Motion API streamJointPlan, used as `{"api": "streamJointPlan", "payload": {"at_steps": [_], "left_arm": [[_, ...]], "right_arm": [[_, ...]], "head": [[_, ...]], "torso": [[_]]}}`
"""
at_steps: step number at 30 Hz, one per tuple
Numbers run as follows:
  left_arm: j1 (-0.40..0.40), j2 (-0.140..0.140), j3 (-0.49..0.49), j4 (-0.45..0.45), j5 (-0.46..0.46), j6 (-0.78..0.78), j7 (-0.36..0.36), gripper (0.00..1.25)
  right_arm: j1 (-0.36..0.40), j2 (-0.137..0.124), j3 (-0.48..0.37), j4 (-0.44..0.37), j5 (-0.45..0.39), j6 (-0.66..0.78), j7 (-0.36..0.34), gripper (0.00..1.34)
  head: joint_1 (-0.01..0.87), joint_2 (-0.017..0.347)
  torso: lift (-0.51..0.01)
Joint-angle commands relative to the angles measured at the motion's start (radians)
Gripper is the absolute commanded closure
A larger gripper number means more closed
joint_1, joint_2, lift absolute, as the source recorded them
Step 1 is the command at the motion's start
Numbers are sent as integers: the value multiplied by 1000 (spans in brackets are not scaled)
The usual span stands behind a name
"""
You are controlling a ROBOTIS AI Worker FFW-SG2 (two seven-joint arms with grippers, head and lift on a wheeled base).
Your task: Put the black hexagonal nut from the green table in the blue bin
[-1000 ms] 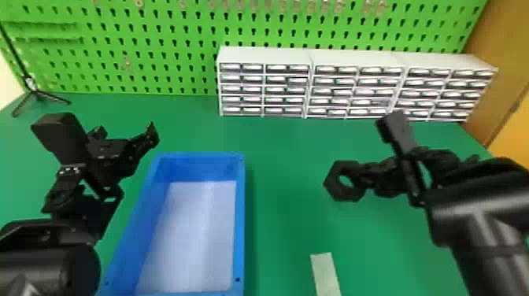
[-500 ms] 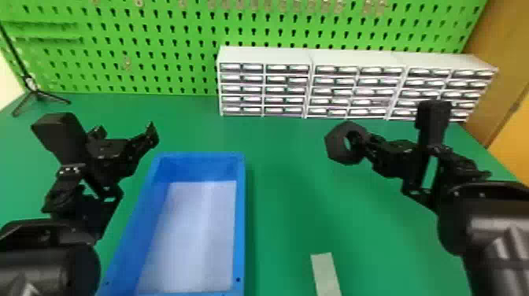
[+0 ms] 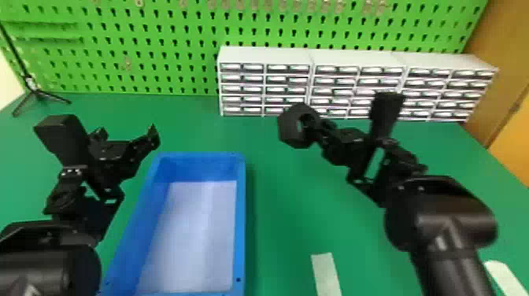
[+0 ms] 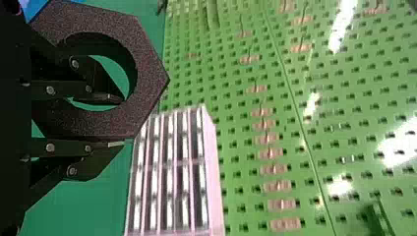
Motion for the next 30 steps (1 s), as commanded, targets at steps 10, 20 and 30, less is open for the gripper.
{"api": "streamJointPlan", "payload": {"at_steps": [10,20,30], "left_arm": [[0,0,4,5,-5,0,1,125],[-1,0,6,8,-8,0,3,125],[-3,0,6,10,-10,0,3,125]], "right_arm": [[-58,-53,272,42,-166,-26,-24,990],[-94,-112,410,46,-275,-26,-36,990],[-112,-129,481,46,-299,-26,-36,990]], "head": [[692,8],[692,8],[692,8]], "torso": [[-97],[-97],[-97]]}}
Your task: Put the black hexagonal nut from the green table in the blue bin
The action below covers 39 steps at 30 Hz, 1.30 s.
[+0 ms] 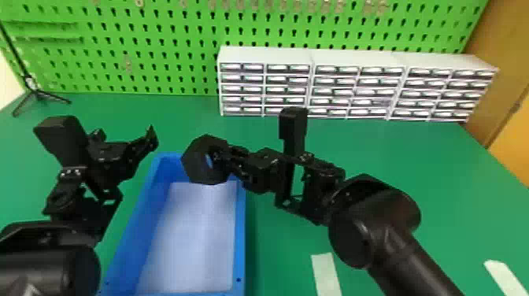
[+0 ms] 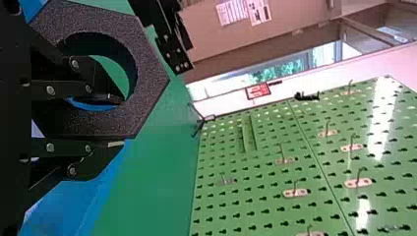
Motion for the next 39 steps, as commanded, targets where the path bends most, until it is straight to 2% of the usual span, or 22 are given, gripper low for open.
{"api": "streamJointPlan", "payload": {"at_steps": [1,20,22,25,28,39], "left_arm": [[-2,0,0,0,-2,0,0,125],[-5,0,-2,2,-3,-1,1,125],[-5,0,-2,2,-3,0,1,125],[-5,0,-2,2,-3,-1,3,125],[-5,0,-2,2,-3,-1,3,125],[-5,0,-2,2,-3,-1,3,125]], "right_arm": [[-9,-6,33,0,-9,0,0,990],[-26,-13,72,0,-16,-5,0,987],[-26,-13,74,0,-10,-5,0,915],[-28,-14,75,0,3,-5,0,601],[-28,-16,75,2,3,-5,0,420],[-29,-20,75,0,7,-5,0,433]], "head": [[692,8],[692,8],[692,8],[692,8],[692,8],[692,8]], "torso": [[-97],[-97],[-97],[-97],[-97],[-97]]}}
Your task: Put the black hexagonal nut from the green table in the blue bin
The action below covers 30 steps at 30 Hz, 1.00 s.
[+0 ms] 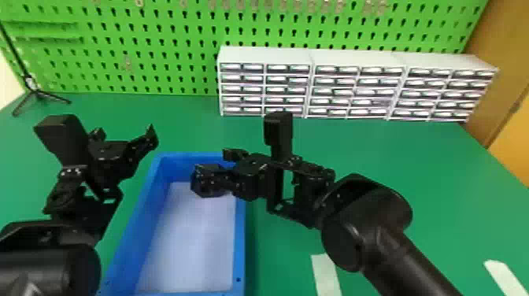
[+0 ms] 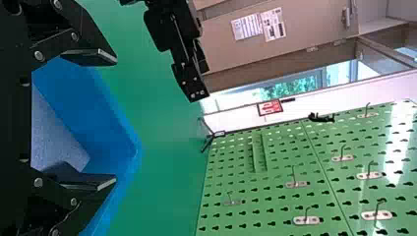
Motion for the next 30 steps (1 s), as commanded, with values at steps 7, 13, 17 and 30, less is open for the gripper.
{"api": "streamJointPlan", "payload": {"at_steps": [7,13,17,30], "left_arm": [[0,0,3,0,0,-1,0,125],[4,0,5,0,0,-3,-1,125],[5,0,6,0,2,-3,-1,125],[10,0,9,0,-5,-15,2,125]], "right_arm": [[3,-2,-9,-1,19,0,0,469],[32,-2,-71,-1,44,6,0,469],[57,0,-127,-1,64,11,2,469],[140,21,-331,-38,133,14,20,469]], "head": [[692,8],[692,8],[692,8],[692,8]], "torso": [[-97],[-97],[-97],[-97]]}}
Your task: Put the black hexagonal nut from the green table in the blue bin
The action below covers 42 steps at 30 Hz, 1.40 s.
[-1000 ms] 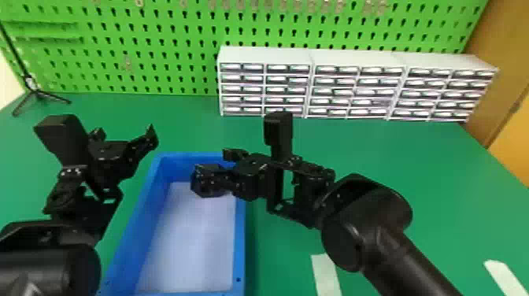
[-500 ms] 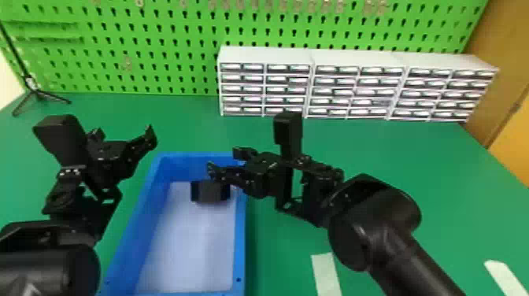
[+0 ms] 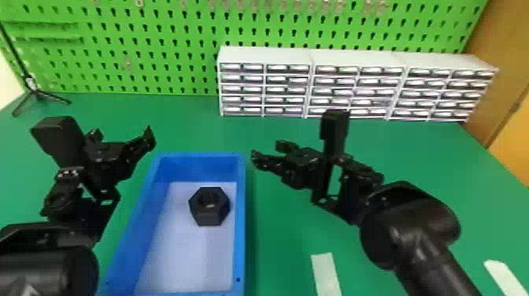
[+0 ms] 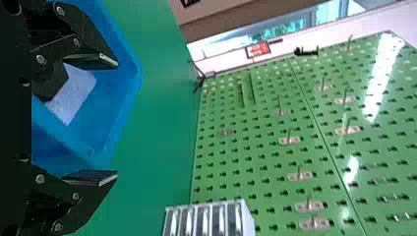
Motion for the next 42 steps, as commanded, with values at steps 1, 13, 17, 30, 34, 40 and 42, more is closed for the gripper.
{"api": "streamJointPlan", "payload": {"at_steps": [1,13,17,30,34,40,42], "left_arm": [[4,0,1,0,-1,-6,2,125],[7,0,4,2,-1,-19,6,125],[9,0,7,2,-3,-27,8,125],[15,0,15,3,-1,-44,14,125],[16,-2,18,2,-1,-45,14,125],[22,-6,24,3,-1,-56,14,125],[22,-9,26,3,-3,-58,15,125]], "right_arm": [[30,11,-79,-19,31,0,3,469],[96,40,-221,-53,79,0,4,467],[116,47,-264,-59,91,0,6,467],[204,68,-434,-65,137,-12,27,466],[222,70,-479,-73,159,-15,27,464],[234,70,-530,-84,189,-15,27,466],[234,71,-543,-84,200,-15,27,469]], "head": [[692,8],[692,8],[692,8],[692,8],[692,8],[692,8],[692,8]], "torso": [[-97],[-97],[-97],[-97],[-97],[-97],[-97]]}}
